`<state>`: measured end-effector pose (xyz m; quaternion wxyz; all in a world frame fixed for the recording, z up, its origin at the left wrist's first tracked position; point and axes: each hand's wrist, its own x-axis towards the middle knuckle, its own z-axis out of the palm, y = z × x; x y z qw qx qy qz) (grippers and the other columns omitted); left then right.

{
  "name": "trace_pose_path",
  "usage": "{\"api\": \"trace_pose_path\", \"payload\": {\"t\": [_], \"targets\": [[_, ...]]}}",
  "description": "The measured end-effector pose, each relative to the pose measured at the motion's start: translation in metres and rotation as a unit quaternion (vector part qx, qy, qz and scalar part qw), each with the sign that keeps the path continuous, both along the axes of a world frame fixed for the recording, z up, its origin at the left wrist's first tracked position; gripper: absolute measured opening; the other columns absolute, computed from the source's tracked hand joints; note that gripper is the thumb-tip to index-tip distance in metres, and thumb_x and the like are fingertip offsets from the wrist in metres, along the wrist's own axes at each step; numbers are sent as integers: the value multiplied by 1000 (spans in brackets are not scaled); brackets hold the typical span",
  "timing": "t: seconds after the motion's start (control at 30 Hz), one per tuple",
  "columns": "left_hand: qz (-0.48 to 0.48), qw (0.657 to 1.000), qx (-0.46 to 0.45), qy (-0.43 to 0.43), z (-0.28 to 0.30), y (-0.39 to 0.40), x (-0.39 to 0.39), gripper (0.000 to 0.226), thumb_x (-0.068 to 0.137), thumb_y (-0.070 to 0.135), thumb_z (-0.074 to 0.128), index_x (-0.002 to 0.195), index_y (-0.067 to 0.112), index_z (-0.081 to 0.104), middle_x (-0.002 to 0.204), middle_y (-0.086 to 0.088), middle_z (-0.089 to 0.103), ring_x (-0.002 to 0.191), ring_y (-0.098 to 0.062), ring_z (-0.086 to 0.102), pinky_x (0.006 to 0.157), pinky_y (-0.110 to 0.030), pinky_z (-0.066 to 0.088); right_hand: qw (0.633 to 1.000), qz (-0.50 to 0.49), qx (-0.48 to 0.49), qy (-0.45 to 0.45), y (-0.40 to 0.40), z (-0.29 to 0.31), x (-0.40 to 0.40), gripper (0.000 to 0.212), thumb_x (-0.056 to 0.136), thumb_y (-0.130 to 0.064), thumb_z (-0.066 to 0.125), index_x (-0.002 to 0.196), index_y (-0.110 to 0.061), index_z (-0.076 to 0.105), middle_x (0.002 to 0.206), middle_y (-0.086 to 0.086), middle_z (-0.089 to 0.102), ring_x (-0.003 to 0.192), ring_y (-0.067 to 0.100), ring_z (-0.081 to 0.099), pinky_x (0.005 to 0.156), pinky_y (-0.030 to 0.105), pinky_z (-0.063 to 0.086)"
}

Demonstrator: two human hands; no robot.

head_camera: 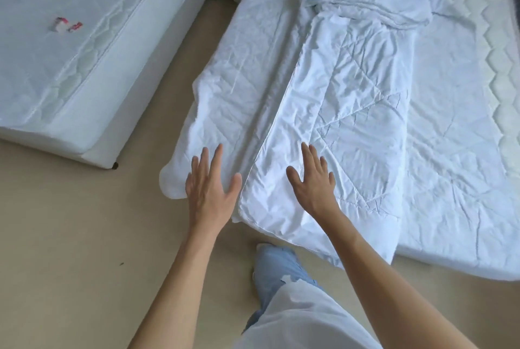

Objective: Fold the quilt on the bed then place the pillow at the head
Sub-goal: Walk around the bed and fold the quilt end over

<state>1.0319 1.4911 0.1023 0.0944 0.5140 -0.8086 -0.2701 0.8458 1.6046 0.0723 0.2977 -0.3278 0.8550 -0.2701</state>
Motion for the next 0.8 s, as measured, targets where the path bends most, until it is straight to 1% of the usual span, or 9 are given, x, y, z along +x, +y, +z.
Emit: {"api": "trace_pose_path", "payload": {"t": [0.07, 0.17, 0.27, 0.43, 0.57, 0.6, 0.67, 0.73, 0.8], "targets": [[-48, 999, -8, -23, -11, -30, -16, 75, 92, 60, 34, 160, 34, 18, 170, -5, 16, 157, -30, 8, 123, -53, 15, 999, -54, 5, -5, -13, -12, -3, 67, 105, -51, 37, 163, -34, 6, 172, -5, 4, 158, 32, 3, 123, 60, 5], [-105, 994, -3, -43, -30, -79, -43, 70, 98, 53, 42, 161, 36, 16, 170, -4, 14, 157, -29, 6, 125, -51, 13, 991, -131, 7, -25, -41, -35, -7, 67, 105, -50, 38, 163, -34, 7, 172, -5, 5, 158, 32, 3, 122, 59, 6], [-165, 985, 6, -57, -49, -125, -70, 71, 99, 50, 45, 161, 36, 13, 171, -2, 11, 158, -27, 4, 125, -49, 12, 982, -186, 22, -32, -72, -61, -8, 67, 105, -51, 36, 163, -34, 7, 172, -4, 4, 158, 32, 3, 122, 60, 7], [-261, 961, 67, -59, -86, -167, -111, 74, 100, 48, 49, 162, 32, 12, 171, 1, 12, 157, -21, 7, 123, -47, 17, 953, -287, 64, -68, -108, -98, 3, 67, 106, -51, 35, 163, -31, 6, 173, -3, 3, 158, 35, 5, 122, 60, 8], [-264, 947, 175, -61, -123, -178, -132, 77, 99, 41, 55, 161, 24, 12, 167, -3, 24, 152, -22, 25, 119, -41, 27, 925, -351, 98, -109, -122, -123, 20, 69, 104, -56, 28, 163, -30, 2, 173, -4, -1, 158, 34, 1, 123, 58, 7], [-255, 941, 213, -69, -132, -180, -139, 77, 99, 41, 55, 161, 24, 11, 166, -4, 26, 150, -23, 29, 118, -41, 30, 917, -368, 103, -111, -125, -130, 24, 73, 100, -62, 22, 163, -31, 2, 173, -4, -1, 158, 34, 2, 123, 58, 9], [-218, 931, 278, -87, -151, -187, -156, 76, 101, 40, 53, 161, 21, 11, 159, -8, 40, 141, -27, 43, 108, -38, 38, 907, -390, 122, -104, -134, -143, 31, 84, 86, -68, 5, 163, -32, 1, 172, -4, -1, 157, 33, 4, 122, 58, 13], [-185, 929, 302, -102, -169, -199, -177, 71, 102, 37, 52, 160, 15, 16, 148, -10, 53, 133, -30, 50, 99, -35, 38, 902, -393, 151, -96, -144, -161, 42, 86, 82, -66, -1, 162, -34, -2, 172, -4, -3, 157, 32, 3, 123, 56, 14], [-176, 929, 309, -100, -189, -212, -200, 67, 102, 36, 51, 157, 11, 22, 142, -10, 58, 130, -31, 52, 99, -37, 38, 892, -409, 166, -98, -153, -179, 54, 83, 83, -64, -3, 161, -37, -7, 171, -7, -10, 158, 30, -3, 123, 55, 10]]}}
